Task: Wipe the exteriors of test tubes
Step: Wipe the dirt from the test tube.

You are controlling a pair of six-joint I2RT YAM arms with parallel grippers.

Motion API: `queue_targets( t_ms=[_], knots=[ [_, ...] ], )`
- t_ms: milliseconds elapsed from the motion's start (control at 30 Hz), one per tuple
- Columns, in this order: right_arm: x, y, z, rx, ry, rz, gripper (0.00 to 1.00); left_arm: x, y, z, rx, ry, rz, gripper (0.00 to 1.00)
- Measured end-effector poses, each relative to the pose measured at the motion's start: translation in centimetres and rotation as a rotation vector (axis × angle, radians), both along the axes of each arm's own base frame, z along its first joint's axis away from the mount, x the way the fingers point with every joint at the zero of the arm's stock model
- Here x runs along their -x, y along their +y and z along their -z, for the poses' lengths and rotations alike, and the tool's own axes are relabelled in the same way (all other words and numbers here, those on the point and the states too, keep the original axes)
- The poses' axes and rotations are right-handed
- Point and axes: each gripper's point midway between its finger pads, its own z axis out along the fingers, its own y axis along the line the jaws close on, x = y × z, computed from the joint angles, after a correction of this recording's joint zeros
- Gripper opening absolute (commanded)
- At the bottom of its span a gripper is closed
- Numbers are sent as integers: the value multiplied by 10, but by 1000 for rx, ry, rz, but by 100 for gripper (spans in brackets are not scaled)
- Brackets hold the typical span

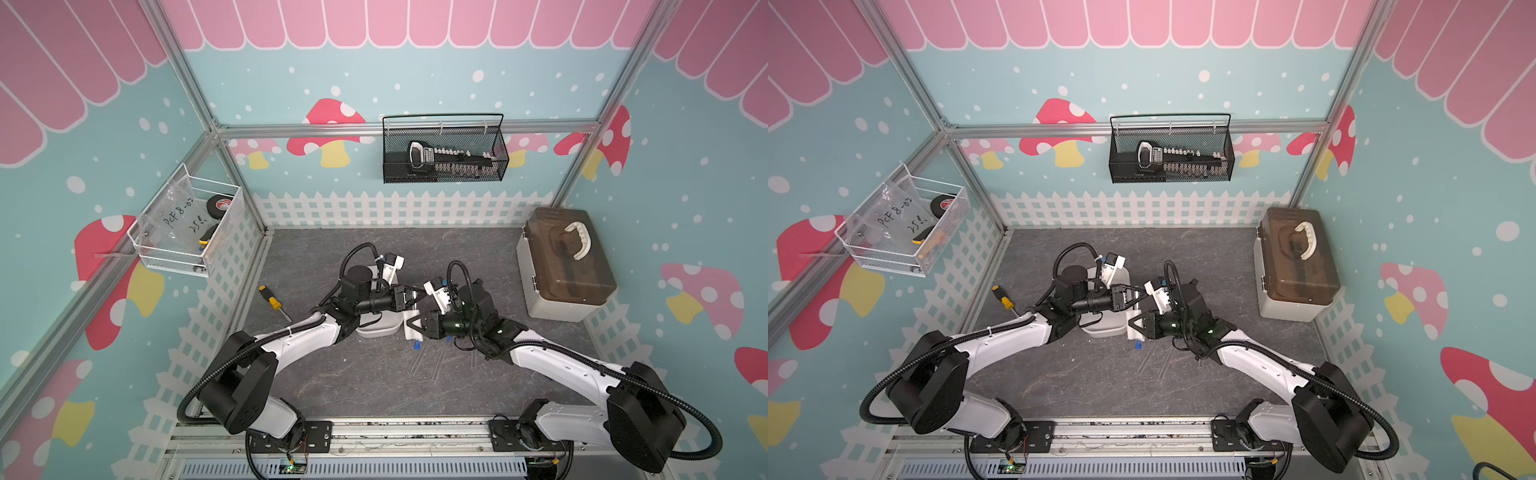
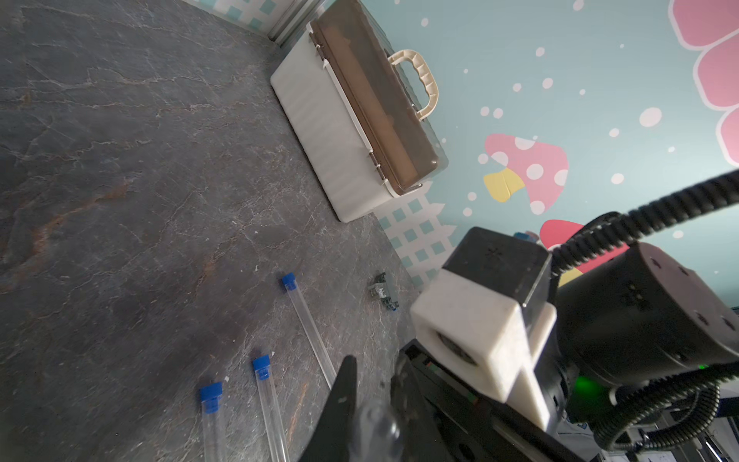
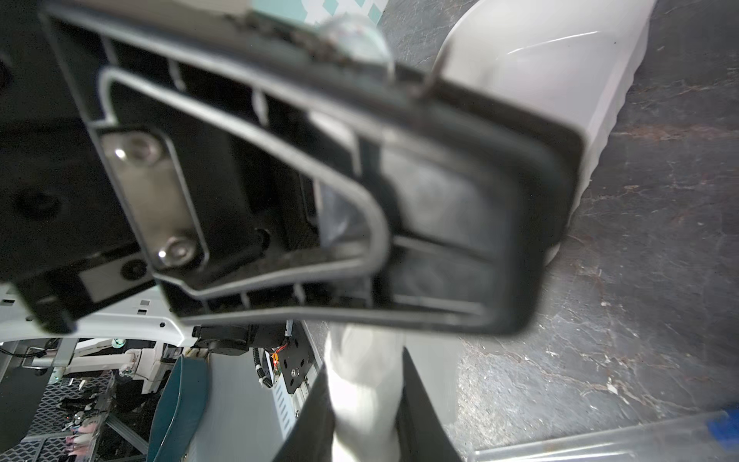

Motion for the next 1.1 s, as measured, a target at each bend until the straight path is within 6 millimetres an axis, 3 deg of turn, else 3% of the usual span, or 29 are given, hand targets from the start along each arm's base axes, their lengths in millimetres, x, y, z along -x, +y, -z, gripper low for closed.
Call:
queue_targets(
  t_ms=[533, 833, 1100],
  knots=[
    [11, -10, 12, 6, 12, 27, 23, -16, -3, -6, 34, 8, -38, 6],
    [-19, 7, -5, 16, -50, 33, 22, -7, -8, -7, 55, 18, -25, 6],
    [-31, 7, -18, 5, -89, 44, 21, -5, -5, -9, 62, 6, -34, 6]
  ],
)
